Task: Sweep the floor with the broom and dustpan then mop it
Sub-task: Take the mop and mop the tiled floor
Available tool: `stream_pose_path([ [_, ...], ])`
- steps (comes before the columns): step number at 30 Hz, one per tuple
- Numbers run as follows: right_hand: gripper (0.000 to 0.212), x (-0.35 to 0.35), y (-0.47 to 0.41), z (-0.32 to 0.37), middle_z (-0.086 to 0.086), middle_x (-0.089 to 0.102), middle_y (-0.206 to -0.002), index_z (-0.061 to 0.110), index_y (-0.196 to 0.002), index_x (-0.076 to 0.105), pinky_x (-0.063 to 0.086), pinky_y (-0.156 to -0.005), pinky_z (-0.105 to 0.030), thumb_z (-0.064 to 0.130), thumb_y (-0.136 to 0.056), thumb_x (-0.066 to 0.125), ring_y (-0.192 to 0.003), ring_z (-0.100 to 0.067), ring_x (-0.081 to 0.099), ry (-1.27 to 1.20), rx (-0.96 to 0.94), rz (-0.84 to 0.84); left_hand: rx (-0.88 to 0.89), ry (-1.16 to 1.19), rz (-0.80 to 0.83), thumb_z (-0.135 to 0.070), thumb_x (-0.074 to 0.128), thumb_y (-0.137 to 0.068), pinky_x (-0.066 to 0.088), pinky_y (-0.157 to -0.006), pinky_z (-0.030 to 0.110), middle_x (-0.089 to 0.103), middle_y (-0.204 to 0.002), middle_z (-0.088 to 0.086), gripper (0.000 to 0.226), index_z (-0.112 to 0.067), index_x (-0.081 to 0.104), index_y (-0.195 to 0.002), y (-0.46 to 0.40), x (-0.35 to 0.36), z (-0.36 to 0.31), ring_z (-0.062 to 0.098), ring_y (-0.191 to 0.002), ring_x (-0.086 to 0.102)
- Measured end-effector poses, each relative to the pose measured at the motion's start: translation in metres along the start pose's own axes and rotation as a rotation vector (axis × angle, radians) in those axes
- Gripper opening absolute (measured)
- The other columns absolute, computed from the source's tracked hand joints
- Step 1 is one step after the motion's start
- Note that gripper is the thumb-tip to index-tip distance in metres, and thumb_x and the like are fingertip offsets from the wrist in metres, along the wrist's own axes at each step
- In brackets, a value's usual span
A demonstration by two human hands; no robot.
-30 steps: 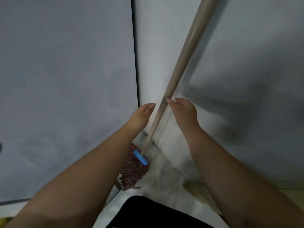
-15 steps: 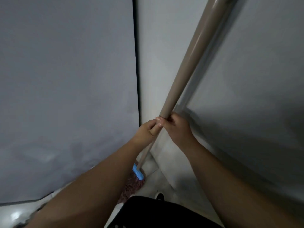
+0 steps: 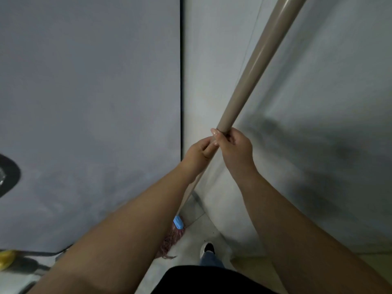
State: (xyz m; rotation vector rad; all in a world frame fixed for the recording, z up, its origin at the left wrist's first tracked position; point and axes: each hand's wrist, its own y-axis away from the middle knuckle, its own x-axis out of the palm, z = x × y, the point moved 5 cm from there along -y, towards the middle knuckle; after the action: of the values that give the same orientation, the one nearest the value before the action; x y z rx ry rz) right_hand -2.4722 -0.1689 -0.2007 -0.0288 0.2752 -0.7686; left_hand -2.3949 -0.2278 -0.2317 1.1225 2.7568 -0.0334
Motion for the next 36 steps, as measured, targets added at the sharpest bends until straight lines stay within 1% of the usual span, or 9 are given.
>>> stream_pose_path([
  [3, 0.016, -0.002, 0.034, 0.013, 0.018, 0.061, -0.066, 0.033, -0.071, 0.059, 0.038, -0.055, 0.003, 0.027, -0.085, 0.064, -0.063, 0.018, 0.056, 0.008, -0.006, -0.009, 0.013, 0.003, 0.029, -0.021, 0.046, -0.097, 0.04, -0.079, 0.029, 0.057, -0.092, 0.008, 0.026, -0.005, 0.064, -0.104, 0.031, -0.003, -0.005, 0.015, -0.088, 0.05],
  [10, 0.019, -0.022, 0.095, 0.038, 0.015, 0.058, -0.058, 0.028, -0.067, 0.058, 0.038, -0.052, 0.001, 0.03, -0.084, 0.065, -0.058, 0.015, 0.055, 0.083, -0.034, -0.054, 0.049, 0.065, -0.018, -0.027, 0.048, -0.096, 0.043, -0.065, 0.003, 0.062, -0.084, -0.011, 0.017, -0.022, 0.062, -0.103, 0.094, 0.005, -0.017, -0.009, -0.074, 0.057],
  [15, 0.019, -0.054, 0.144, 0.055, 0.019, 0.058, -0.052, 0.027, -0.066, 0.061, 0.039, -0.054, -0.001, 0.024, -0.083, 0.068, -0.056, 0.01, 0.056, -0.017, -0.086, -0.078, 0.102, 0.145, -0.012, -0.02, 0.045, -0.097, 0.044, -0.069, 0.005, 0.062, -0.085, -0.011, 0.017, -0.022, 0.061, -0.102, 0.145, 0.03, -0.04, -0.008, -0.077, 0.056],
  [19, 0.02, -0.083, 0.187, 0.065, 0.019, 0.061, -0.058, 0.029, -0.063, 0.061, 0.043, -0.057, -0.002, 0.03, -0.081, 0.069, -0.062, 0.007, 0.06, -0.022, -0.083, -0.042, 0.124, 0.098, -0.037, -0.017, 0.041, -0.098, 0.044, -0.069, 0.005, 0.061, -0.089, -0.002, 0.021, -0.014, 0.059, -0.109, 0.194, 0.056, -0.055, -0.007, -0.077, 0.055],
  [23, 0.027, -0.12, 0.237, 0.073, 0.022, 0.057, -0.048, 0.031, -0.056, 0.056, 0.038, -0.05, 0.0, 0.032, -0.079, 0.07, -0.053, 0.014, 0.054, -0.029, -0.109, -0.026, 0.124, 0.074, -0.102, -0.013, 0.039, -0.099, 0.039, -0.056, 0.002, 0.055, -0.066, -0.015, 0.021, -0.009, 0.058, -0.092, 0.248, 0.087, -0.07, -0.015, -0.054, 0.052],
  [25, 0.025, -0.136, 0.262, 0.077, 0.02, 0.059, -0.05, 0.029, -0.057, 0.059, 0.039, -0.053, -0.001, 0.031, -0.078, 0.071, -0.054, 0.012, 0.055, -0.013, -0.114, 0.015, 0.1, 0.081, -0.127, -0.012, 0.037, -0.099, 0.038, -0.054, 0.002, 0.054, -0.06, -0.019, 0.027, 0.003, 0.06, -0.099, 0.276, 0.103, -0.068, -0.014, -0.052, 0.052],
  [29, 0.012, -0.156, 0.31, 0.082, 0.009, 0.065, -0.069, 0.019, -0.083, 0.074, 0.048, -0.071, -0.02, 0.03, -0.077, 0.072, -0.073, -0.008, 0.062, 0.012, -0.125, 0.064, 0.063, 0.103, -0.143, -0.018, 0.034, -0.1, 0.042, -0.062, 0.006, 0.06, -0.061, -0.017, 0.041, 0.017, 0.053, -0.112, 0.326, 0.127, -0.059, -0.009, -0.061, 0.056],
  [33, 0.02, -0.158, 0.346, 0.088, 0.01, 0.064, -0.069, 0.019, -0.086, 0.074, 0.048, -0.07, -0.019, 0.036, -0.075, 0.073, -0.075, -0.009, 0.063, 0.091, -0.152, 0.143, -0.025, 0.222, -0.176, -0.03, 0.036, -0.098, 0.042, -0.085, 0.028, 0.068, -0.081, 0.009, 0.04, 0.001, 0.059, -0.11, 0.369, 0.132, -0.051, 0.01, -0.087, 0.057],
  [36, 0.018, -0.146, 0.373, 0.088, 0.015, 0.064, -0.068, 0.02, -0.089, 0.074, 0.05, -0.074, -0.019, 0.032, -0.075, 0.073, -0.078, -0.008, 0.064, 0.053, -0.117, 0.204, -0.032, 0.305, -0.23, -0.03, 0.038, -0.097, 0.042, -0.091, 0.027, 0.066, -0.107, 0.015, 0.038, -0.005, 0.059, -0.116, 0.403, 0.129, -0.045, 0.013, -0.104, 0.057],
])
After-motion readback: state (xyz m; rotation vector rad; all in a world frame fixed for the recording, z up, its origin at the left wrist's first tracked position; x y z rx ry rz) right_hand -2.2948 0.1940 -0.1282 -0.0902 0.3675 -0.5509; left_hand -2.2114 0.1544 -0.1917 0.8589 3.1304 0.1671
